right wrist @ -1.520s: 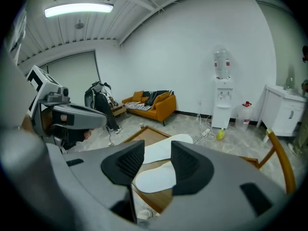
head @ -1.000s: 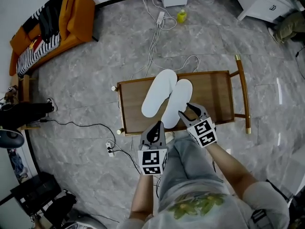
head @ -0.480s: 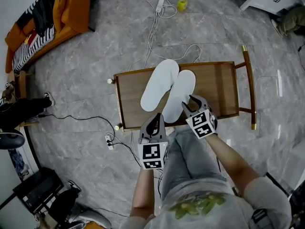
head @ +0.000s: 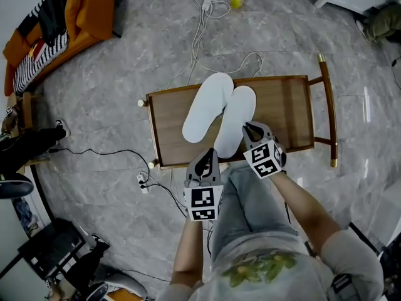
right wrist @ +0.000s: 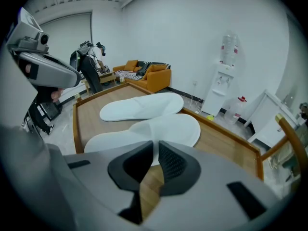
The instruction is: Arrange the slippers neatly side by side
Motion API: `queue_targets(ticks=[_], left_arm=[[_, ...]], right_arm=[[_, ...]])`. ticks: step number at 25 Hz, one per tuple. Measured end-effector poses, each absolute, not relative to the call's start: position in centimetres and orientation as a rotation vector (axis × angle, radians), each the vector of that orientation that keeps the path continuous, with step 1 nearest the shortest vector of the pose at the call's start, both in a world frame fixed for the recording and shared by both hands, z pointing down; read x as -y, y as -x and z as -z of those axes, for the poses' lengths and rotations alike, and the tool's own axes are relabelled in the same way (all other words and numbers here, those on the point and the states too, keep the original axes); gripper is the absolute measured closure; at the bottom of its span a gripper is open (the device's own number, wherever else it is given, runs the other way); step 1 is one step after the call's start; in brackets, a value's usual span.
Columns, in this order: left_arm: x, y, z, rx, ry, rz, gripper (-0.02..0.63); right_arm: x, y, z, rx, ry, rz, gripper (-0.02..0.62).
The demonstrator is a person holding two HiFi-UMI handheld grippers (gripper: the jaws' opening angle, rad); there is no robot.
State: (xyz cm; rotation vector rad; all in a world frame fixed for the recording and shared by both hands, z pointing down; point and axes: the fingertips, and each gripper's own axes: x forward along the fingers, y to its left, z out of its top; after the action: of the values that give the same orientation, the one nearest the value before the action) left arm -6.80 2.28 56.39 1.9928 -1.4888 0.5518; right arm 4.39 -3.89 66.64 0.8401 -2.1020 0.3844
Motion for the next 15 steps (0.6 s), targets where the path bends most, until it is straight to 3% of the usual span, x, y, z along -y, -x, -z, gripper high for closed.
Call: queue_targets(ticks=[15], left_arm=[[-2.4, 6.1, -56.6, 1.473, -2.001, -0.553, 0.591]], right_arm=[[5.9, -6.7, -65.9, 2.14, -0.668, -0.15, 0.566]])
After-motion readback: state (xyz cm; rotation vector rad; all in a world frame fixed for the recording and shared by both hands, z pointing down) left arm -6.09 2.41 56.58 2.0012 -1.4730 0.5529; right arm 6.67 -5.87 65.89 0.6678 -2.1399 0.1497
